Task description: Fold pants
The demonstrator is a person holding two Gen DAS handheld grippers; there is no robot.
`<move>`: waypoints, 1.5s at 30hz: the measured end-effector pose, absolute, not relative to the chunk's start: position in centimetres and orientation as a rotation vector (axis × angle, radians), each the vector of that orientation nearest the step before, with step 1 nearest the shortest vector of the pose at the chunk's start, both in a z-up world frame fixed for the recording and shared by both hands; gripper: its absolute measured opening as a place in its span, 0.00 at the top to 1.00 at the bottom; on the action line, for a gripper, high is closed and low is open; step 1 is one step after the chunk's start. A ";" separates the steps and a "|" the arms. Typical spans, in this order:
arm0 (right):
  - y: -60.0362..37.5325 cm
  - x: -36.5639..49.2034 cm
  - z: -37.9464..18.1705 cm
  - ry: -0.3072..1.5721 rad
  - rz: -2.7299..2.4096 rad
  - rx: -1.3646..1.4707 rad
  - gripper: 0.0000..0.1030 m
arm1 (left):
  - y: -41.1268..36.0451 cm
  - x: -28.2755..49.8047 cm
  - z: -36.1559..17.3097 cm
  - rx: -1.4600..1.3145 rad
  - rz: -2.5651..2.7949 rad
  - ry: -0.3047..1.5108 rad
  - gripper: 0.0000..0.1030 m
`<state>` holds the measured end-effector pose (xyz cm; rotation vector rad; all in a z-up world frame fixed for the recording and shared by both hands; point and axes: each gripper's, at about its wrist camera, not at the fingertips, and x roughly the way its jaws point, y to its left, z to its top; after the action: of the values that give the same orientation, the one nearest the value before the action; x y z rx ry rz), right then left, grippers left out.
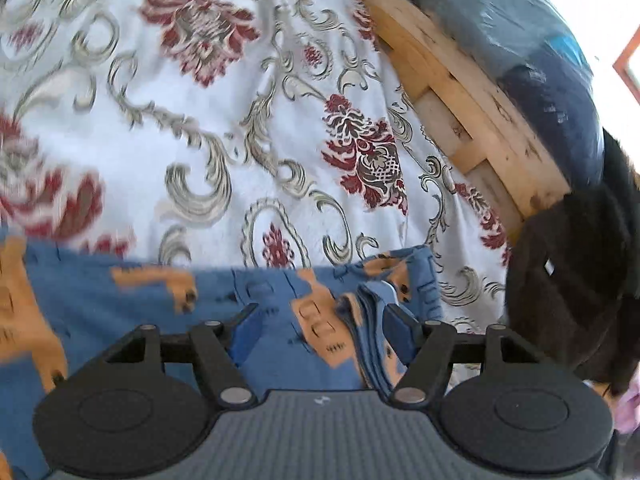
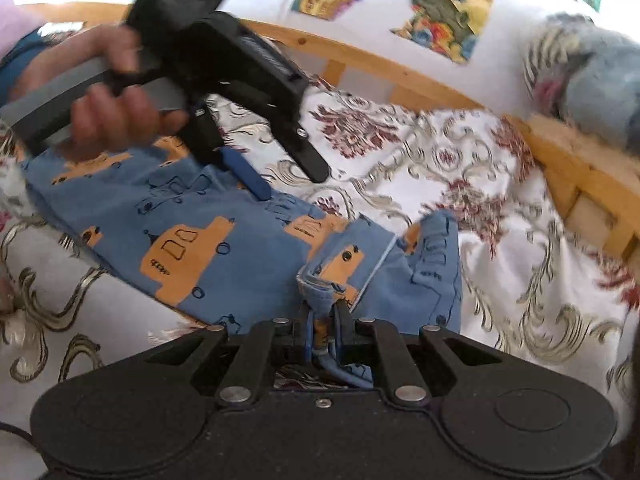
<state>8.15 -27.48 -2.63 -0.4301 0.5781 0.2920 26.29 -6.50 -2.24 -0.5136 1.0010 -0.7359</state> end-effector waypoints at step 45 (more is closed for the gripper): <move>-15.3 7.1 -1.2 0.624 0.640 -0.497 0.88 | 2.3 21.6 -2.4 -0.330 -0.563 0.956 0.79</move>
<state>7.10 -15.26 -1.20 -0.4974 0.6240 0.6402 21.56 2.26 -2.38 -0.3297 0.9564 -0.5629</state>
